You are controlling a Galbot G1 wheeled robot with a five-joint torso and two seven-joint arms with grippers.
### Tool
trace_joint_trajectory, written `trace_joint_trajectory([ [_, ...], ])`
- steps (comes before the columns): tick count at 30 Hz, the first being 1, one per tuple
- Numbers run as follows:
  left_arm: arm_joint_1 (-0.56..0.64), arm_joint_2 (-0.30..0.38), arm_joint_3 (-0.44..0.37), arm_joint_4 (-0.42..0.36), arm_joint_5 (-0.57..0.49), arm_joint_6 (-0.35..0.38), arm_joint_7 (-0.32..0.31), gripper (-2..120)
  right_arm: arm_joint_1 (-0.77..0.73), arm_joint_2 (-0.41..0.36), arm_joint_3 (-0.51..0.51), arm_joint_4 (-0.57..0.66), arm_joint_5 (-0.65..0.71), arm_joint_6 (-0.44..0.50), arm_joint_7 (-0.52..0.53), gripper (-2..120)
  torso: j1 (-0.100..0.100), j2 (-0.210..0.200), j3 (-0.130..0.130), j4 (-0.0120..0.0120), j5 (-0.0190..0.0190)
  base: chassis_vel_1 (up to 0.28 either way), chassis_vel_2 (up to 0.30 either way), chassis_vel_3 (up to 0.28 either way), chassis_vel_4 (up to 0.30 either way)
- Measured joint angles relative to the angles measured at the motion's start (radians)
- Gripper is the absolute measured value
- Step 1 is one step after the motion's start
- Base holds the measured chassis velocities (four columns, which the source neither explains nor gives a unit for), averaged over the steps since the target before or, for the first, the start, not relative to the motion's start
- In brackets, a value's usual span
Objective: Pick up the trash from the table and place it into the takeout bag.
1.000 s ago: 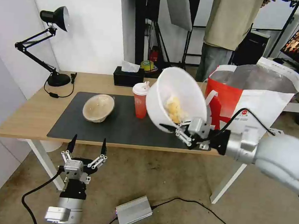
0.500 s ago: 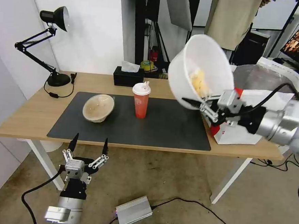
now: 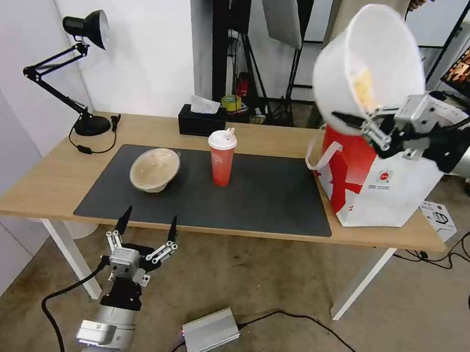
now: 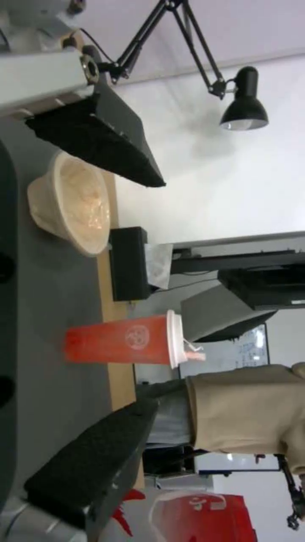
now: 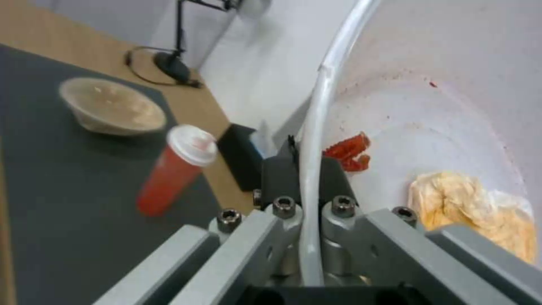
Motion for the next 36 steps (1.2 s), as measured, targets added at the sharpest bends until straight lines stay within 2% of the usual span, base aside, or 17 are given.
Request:
trace_joint_trajectory([
  [17, 0.003, 0.006, 0.004, -0.001, -0.001, 0.0, 0.006, 100, 0.007, 0.024, 0.028, -0.165, -0.039, 0.006, 0.003, 0, 0.0, 0.0, 0.0, 0.0, 0.0, 0.0, 0.0, 0.0, 0.0],
  [36, 0.004, 0.021, 0.009, 0.006, -0.002, -0.003, 0.016, 100, 0.05, 0.116, -0.021, -0.334, -0.165, 0.02, -0.011, 0, 0.0, 0.0, 0.0, 0.0, -0.0002, 0.0, 0.0, 0.0, 0.0],
])
